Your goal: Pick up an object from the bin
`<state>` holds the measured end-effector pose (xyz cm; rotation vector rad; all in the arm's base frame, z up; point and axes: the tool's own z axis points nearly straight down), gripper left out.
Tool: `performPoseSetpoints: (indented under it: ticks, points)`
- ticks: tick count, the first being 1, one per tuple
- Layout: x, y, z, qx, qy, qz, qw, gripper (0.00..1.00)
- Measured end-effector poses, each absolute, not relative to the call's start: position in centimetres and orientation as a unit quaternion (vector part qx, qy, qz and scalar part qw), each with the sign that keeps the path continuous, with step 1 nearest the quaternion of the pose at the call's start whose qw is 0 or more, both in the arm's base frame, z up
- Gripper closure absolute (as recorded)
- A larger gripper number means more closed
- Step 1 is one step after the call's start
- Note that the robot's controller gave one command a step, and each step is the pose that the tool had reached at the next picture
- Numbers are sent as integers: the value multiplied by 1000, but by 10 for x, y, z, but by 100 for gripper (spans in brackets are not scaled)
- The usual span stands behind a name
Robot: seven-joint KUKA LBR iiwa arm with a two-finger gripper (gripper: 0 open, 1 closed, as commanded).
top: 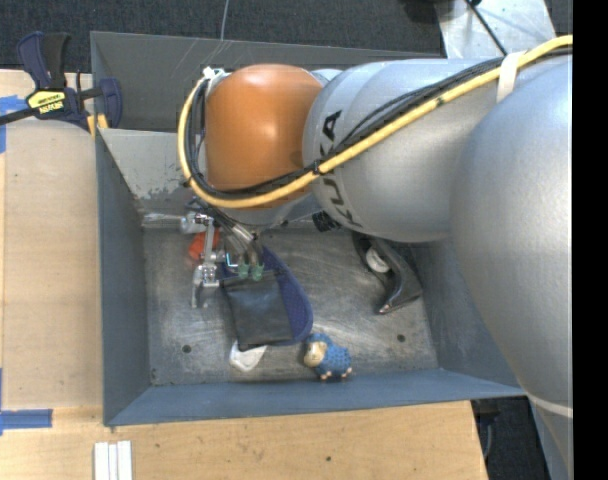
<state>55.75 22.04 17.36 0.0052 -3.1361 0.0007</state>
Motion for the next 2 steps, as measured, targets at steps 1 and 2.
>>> performPoseSetpoints:
  ticks: [1, 2]
  points:
    - [604, 146, 119, 94, -996, 2, 0, 0]
    - [612, 137, 102, 119, -993, -3, -14, 0]
